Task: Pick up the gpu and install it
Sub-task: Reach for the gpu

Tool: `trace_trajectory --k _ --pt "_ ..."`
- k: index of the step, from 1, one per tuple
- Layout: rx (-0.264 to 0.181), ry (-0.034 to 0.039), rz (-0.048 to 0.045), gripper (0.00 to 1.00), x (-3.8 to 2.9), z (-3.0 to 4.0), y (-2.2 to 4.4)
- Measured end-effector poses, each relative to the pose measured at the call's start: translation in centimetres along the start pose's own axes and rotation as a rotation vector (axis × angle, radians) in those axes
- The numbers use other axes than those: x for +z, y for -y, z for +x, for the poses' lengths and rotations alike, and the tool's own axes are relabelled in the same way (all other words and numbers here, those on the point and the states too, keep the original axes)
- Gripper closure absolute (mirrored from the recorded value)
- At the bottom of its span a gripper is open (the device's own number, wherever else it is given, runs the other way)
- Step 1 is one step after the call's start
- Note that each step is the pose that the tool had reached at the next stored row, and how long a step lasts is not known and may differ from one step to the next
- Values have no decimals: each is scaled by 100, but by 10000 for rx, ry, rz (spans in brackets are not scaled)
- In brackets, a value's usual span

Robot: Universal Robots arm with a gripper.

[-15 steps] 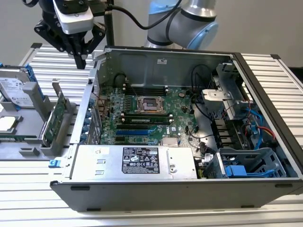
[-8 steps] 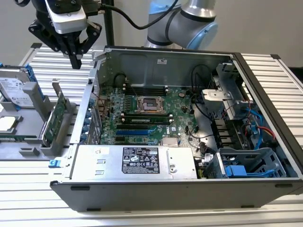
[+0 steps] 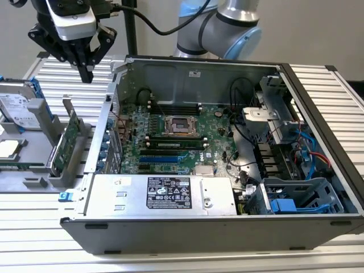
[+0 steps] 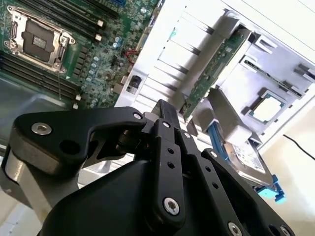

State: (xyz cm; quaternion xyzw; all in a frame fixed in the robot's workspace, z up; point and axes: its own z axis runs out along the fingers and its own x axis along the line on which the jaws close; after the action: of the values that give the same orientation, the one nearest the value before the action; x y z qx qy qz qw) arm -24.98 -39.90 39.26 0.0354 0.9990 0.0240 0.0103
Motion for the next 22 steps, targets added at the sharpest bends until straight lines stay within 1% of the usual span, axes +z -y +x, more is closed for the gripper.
trace_trajectory --k 9,16,22 --pt "1 0 0 100 -2 108 8" --pt "0 0 0 100 -4 174 13" --pt "0 0 0 100 -6 265 20"
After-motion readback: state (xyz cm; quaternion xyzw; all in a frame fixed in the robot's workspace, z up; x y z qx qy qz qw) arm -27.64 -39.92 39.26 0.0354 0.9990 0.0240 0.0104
